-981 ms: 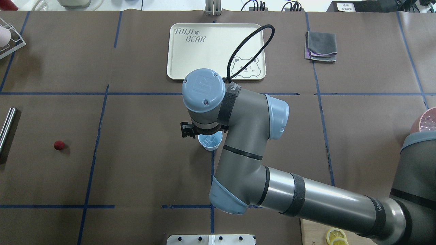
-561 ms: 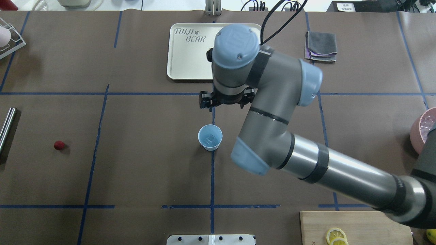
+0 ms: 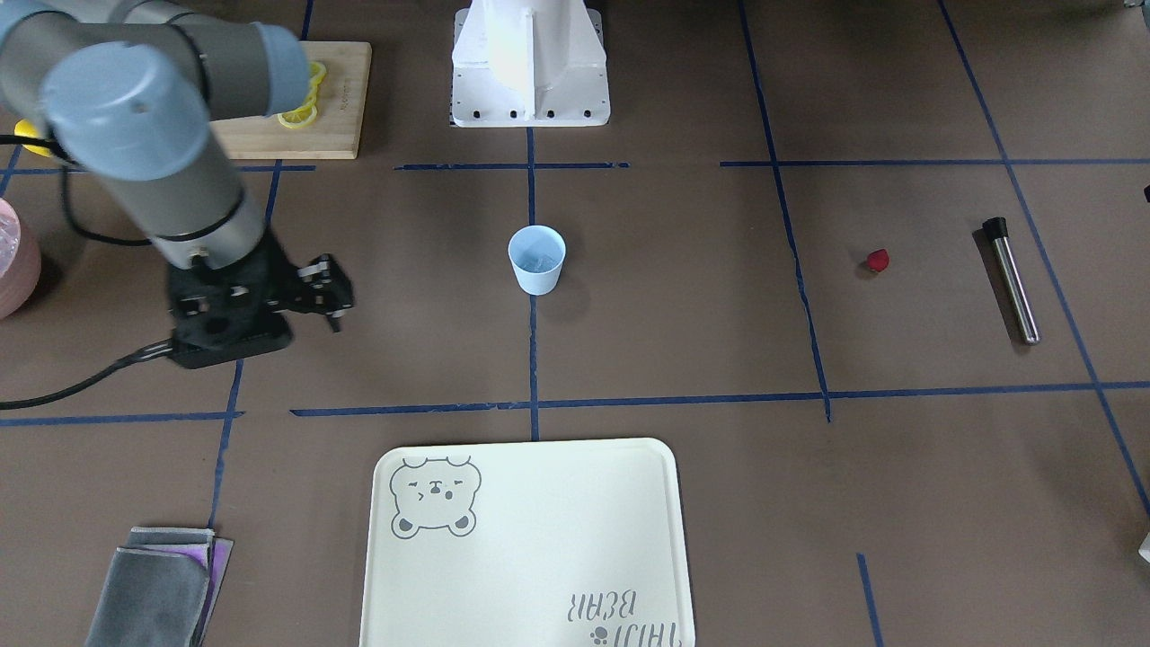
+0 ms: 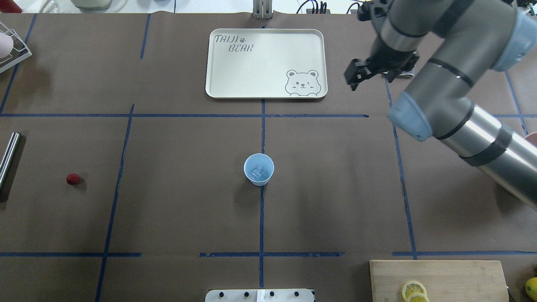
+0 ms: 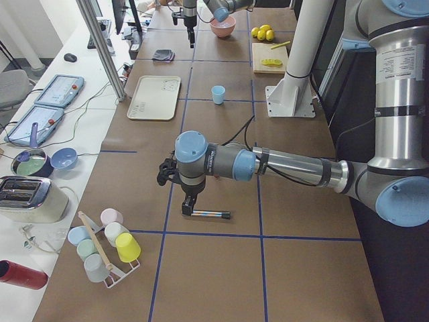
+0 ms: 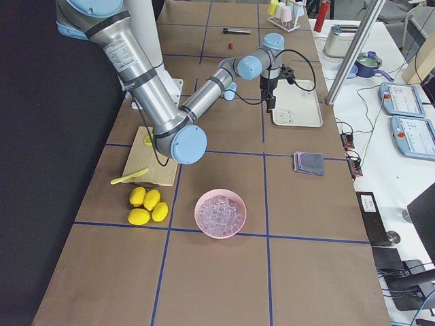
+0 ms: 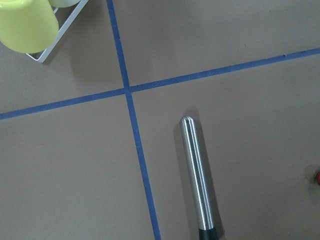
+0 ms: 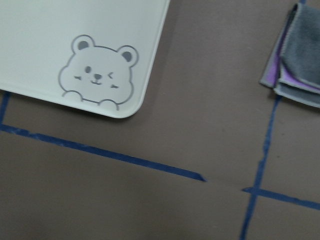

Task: Mash ice and strawberries in cup
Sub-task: 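Withdraw the right gripper back toward the pink bowl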

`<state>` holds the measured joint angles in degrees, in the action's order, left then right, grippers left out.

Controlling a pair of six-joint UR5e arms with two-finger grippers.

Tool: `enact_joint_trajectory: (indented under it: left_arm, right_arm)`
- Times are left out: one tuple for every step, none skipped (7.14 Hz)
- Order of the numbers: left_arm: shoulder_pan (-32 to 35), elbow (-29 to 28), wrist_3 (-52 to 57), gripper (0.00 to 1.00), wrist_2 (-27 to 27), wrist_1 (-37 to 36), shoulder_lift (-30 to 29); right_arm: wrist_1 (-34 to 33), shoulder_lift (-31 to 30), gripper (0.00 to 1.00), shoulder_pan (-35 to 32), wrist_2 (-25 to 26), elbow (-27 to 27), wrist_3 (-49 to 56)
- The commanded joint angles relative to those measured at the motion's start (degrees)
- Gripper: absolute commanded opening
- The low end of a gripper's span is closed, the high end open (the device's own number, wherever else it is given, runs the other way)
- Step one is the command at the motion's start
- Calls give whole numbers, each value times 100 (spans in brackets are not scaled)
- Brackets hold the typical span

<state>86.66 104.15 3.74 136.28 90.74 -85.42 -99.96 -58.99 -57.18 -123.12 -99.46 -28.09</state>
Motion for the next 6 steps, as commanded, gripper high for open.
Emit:
enact_joint_trajectory:
  left_arm:
    - [-8,-97,56,100,48,40,-203]
    - [-8,-106,48,100,48,93,-221]
    - [-8,-106,39,100,39,180,-221]
    - [-26,-36,13,100,39,390,-212]
    - [-104,-1,-22,100,57,444,-212]
    - [-514,17,-319,100,187,453,-212]
  right_arm:
    - [21,-1294,99,-1474,-850,-48,2472]
    - [12,-1848,99,-2089,-958,-21,3275]
    - [21,-2349,99,-2496,-959,-12,3805]
    - [21,-2868,99,-2952,-916,23,4089]
    - [99,-3351,99,-3253,-898,14,4170]
    - [474,-3782,99,-3317,-872,23,4162]
